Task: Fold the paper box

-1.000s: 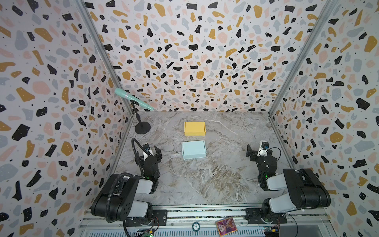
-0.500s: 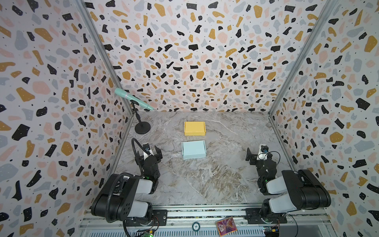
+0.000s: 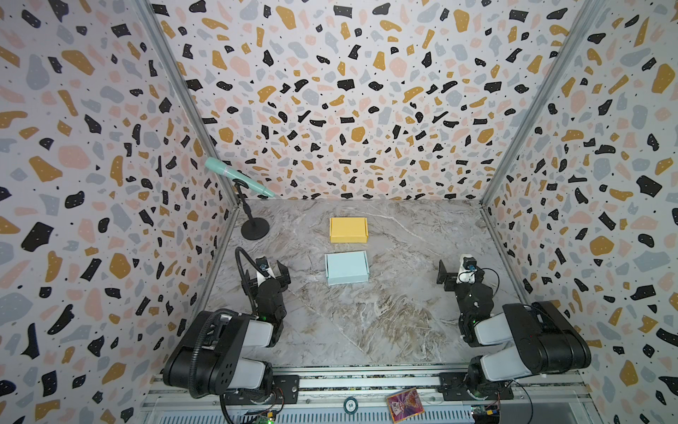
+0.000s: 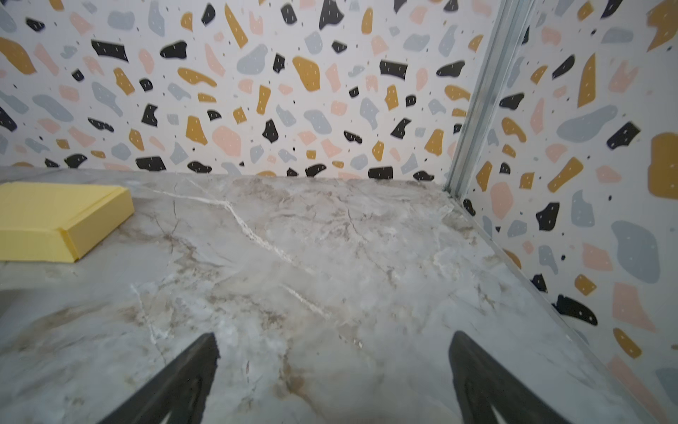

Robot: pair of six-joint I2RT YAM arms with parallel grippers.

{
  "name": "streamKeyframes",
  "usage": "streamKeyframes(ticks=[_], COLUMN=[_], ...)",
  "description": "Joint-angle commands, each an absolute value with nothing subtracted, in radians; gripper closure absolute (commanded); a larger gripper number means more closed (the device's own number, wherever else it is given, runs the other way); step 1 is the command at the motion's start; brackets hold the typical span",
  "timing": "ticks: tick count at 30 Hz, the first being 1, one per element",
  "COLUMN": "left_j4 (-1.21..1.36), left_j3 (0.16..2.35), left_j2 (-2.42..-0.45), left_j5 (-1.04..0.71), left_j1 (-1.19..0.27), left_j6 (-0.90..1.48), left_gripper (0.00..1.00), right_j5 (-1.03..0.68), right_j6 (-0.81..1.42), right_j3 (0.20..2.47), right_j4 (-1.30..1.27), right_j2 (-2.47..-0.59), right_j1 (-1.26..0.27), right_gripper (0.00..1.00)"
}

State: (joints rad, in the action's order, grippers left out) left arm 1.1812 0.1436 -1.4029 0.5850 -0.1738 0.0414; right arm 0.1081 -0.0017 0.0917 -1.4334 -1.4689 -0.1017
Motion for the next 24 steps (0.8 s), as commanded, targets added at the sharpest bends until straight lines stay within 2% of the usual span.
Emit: streamKeyframes(ticks=[1, 9, 24], left_j4=[1.233, 1.232, 1.232], left_j3=[0.145, 0.146, 0.146], left_j2=[-1.393, -1.395, -1.394], left_j5=[0.591, 0.589, 0.589], left_j1=[-0.169, -0.170, -0.170], left_j6=[0.048, 0.048, 0.049], left_gripper=[0.00, 0.00, 0.00], right_j5=[0.111, 0.087, 0.068], right_j6=[-0.017, -0.003, -0.005], right_j3=[0.073, 0.215, 0.218], right_j4=[-1.461, -1.220, -1.217], right_j2=[-1.453, -1.484, -1.485], right_j1=[-0.106, -0.090, -0.084], right_gripper=[0.01, 0.01, 0.01])
